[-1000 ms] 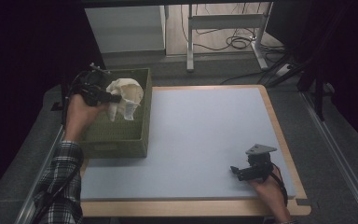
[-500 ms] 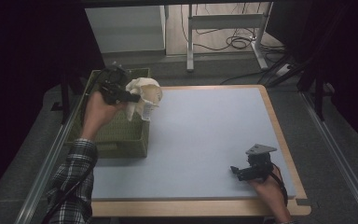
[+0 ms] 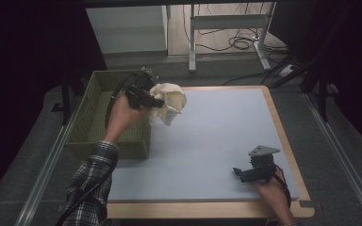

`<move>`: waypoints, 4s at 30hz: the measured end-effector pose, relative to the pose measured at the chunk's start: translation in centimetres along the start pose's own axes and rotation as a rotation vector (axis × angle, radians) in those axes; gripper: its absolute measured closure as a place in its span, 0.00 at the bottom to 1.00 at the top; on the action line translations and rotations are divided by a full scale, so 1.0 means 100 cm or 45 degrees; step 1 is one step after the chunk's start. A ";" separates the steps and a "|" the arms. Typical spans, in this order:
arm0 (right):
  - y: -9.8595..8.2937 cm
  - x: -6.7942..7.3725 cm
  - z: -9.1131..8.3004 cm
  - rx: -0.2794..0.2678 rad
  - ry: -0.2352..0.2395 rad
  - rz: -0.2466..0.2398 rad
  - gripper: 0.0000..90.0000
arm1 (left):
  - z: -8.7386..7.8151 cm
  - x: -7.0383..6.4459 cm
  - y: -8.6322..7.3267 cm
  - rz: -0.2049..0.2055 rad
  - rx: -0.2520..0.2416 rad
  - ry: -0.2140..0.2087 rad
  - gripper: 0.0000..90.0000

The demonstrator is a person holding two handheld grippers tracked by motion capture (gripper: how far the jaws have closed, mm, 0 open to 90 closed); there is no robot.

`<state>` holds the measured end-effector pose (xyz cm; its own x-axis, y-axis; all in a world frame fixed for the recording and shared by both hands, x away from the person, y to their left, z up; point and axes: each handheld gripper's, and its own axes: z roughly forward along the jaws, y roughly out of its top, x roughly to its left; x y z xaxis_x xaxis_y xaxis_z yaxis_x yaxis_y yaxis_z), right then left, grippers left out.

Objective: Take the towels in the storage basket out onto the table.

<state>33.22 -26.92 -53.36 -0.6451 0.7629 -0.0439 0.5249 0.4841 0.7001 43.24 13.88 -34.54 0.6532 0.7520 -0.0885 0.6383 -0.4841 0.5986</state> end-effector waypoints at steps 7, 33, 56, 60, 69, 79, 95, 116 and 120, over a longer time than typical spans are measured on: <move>0.000 0.000 0.000 0.001 0.001 0.002 0.00 | 0.024 -0.022 0.005 0.047 0.017 -0.046 0.83; 0.000 0.000 0.000 -0.001 -0.002 -0.003 0.00 | 0.134 -0.073 -0.012 0.117 0.093 -0.132 0.80; 0.000 0.000 0.000 -0.001 -0.003 -0.002 0.00 | 0.162 -0.069 -0.038 0.111 0.015 -0.086 0.33; 0.000 0.000 0.000 0.001 -0.003 -0.002 0.00 | 0.148 -0.067 -0.039 0.113 -0.009 -0.089 0.34; -0.001 0.001 -0.003 -0.006 -0.004 0.005 0.07 | 0.130 -0.066 -0.046 0.115 -0.020 -0.134 0.58; 0.011 0.004 -0.009 -0.024 0.140 0.006 0.64 | 0.119 -0.076 -0.074 0.122 -0.014 -0.133 0.46; 0.082 0.029 0.041 0.000 0.320 -0.044 0.63 | 0.148 -0.080 -0.098 0.128 -0.009 -0.037 0.62; 0.093 -0.023 -0.026 -0.113 0.163 0.004 0.97 | 0.117 -0.069 -0.075 0.068 -0.164 0.037 0.94; 0.085 -0.044 -0.044 -0.142 0.140 0.066 0.97 | 0.115 -0.067 -0.069 0.065 -0.165 0.045 0.94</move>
<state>38.06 -28.09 -44.08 -0.6788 0.7311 0.0684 0.4980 0.3899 0.7746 39.16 7.09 -47.26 0.6674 0.7442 -0.0283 0.5448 -0.4620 0.6998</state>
